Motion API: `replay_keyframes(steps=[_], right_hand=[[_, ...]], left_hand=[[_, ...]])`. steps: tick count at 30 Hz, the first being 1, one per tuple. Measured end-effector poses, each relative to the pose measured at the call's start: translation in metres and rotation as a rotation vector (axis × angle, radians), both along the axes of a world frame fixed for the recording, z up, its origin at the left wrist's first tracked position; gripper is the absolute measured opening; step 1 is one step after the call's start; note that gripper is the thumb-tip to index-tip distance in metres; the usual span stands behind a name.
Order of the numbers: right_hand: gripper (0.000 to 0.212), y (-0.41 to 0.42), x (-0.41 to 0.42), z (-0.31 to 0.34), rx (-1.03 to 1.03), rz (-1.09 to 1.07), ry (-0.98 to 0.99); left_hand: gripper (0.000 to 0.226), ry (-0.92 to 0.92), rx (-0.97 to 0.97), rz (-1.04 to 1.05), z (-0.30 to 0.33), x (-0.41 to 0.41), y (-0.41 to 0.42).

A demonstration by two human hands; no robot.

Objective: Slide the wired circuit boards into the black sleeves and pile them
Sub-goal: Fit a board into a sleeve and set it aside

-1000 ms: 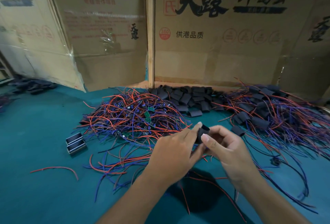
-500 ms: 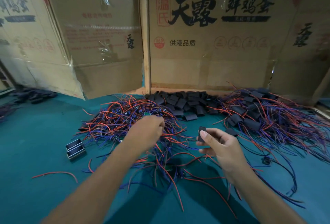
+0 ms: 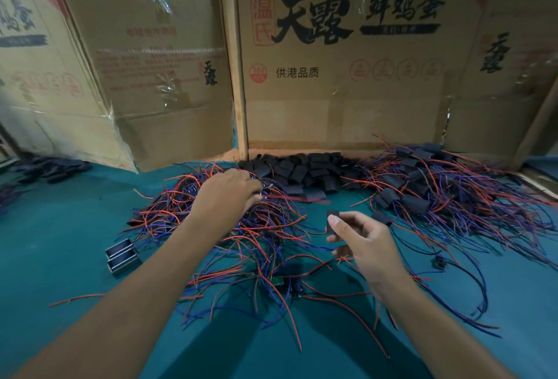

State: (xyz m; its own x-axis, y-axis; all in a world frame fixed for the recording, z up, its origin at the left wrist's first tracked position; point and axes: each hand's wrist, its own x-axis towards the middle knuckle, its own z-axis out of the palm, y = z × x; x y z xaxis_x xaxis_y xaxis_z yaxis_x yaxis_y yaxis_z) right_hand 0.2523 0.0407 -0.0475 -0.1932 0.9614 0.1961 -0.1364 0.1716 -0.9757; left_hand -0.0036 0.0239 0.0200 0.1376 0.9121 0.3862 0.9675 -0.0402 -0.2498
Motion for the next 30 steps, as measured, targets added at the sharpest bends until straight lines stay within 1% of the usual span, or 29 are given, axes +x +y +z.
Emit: replay_keyframes(steps=[2,5,6,10,12,13,15,17,18,21,22,25,28,30], right_hand=[[0.013,0.001,0.002,0.002,-0.012,-0.024,0.018],[0.018,0.005,0.009,0.005,-0.044,-0.045,0.056],[0.020,0.006,0.011,0.007,-0.049,-0.047,0.064],[0.021,0.014,0.021,0.008,-0.049,-0.091,0.073],[0.021,0.018,0.023,0.007,-0.044,-0.109,0.064],[0.020,0.018,0.023,0.007,-0.037,-0.114,0.055],[0.016,0.018,0.023,0.006,0.000,-0.112,0.012],[0.015,0.016,0.021,0.006,0.071,-0.089,-0.083],[0.016,0.015,0.020,0.006,0.124,-0.077,-0.153],[0.018,0.010,0.018,0.008,0.323,-0.044,-0.447],[0.019,0.008,0.018,0.010,0.377,-0.035,-0.512],[0.020,0.002,0.019,0.015,0.472,0.011,-0.563],[0.021,-0.004,0.018,0.017,0.523,0.063,-0.573],[0.025,-0.008,0.015,0.017,0.561,0.059,-0.579]], left_hand=[[0.025,-0.306,0.100,-0.001,0.006,0.013,-0.015],[0.014,-0.925,0.133,-0.051,0.000,0.033,-0.038],[0.015,-1.095,0.133,-0.074,-0.004,0.039,-0.043],[0.016,-1.633,0.142,-0.156,-0.017,0.054,-0.051],[0.013,-1.912,0.199,-0.203,-0.018,0.059,-0.052],[0.014,-1.997,0.241,-0.218,-0.018,0.060,-0.053],[0.016,-2.076,0.324,-0.242,-0.019,0.060,-0.055],[0.018,-2.080,0.409,-0.270,-0.018,0.058,-0.056],[0.019,-2.073,0.456,-0.287,-0.017,0.056,-0.057],[0.024,-2.047,0.581,-0.375,-0.012,0.050,-0.058],[0.025,-2.020,0.614,-0.409,-0.012,0.048,-0.058],[0.029,-1.943,0.676,-0.464,-0.011,0.044,-0.059],[0.029,-1.932,0.701,-0.477,-0.012,0.041,-0.058],[0.030,-1.931,0.721,-0.472,-0.013,0.040,-0.058]])
